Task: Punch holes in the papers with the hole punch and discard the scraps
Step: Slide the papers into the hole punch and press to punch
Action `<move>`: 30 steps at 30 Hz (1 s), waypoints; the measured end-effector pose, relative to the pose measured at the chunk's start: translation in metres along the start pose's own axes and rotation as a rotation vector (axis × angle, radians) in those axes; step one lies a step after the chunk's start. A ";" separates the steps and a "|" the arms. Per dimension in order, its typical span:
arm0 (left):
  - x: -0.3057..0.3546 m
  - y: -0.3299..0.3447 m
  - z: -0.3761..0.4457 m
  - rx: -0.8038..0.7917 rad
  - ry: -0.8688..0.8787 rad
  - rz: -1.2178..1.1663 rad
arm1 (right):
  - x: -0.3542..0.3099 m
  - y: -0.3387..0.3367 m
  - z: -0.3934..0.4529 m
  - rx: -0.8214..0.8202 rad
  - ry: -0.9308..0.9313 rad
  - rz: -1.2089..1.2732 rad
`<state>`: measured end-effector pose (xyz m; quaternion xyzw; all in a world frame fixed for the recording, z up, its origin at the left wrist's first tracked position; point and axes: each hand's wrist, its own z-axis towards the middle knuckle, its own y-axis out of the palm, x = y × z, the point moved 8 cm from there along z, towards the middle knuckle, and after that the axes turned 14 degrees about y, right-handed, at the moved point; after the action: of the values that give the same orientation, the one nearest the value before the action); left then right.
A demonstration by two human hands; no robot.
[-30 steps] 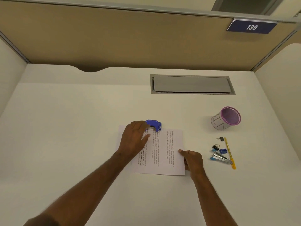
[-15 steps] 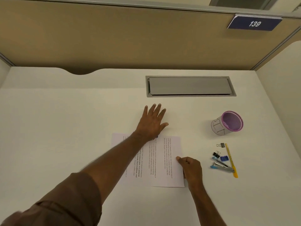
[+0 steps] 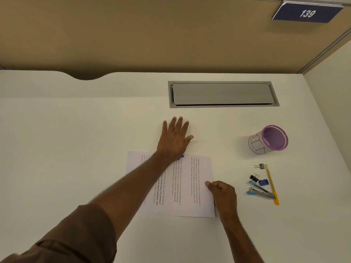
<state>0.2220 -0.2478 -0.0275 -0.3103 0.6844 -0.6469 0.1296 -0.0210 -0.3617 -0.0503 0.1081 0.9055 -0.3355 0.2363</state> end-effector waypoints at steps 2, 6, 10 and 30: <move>-0.001 0.001 0.000 -0.004 -0.006 -0.005 | 0.000 -0.001 -0.001 -0.007 -0.010 0.016; -0.002 0.003 0.001 -0.017 -0.005 -0.007 | 0.002 -0.003 -0.002 -0.035 -0.017 0.074; -0.003 0.004 0.002 -0.023 -0.010 -0.022 | 0.000 -0.004 -0.005 -0.059 -0.042 0.089; -0.045 -0.062 -0.041 0.405 -0.157 -0.396 | 0.006 -0.011 -0.017 -0.136 -0.048 0.264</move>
<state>0.2490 -0.1870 0.0277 -0.4547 0.4555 -0.7570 0.1124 -0.0365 -0.3588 -0.0357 0.2019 0.8982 -0.2418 0.3067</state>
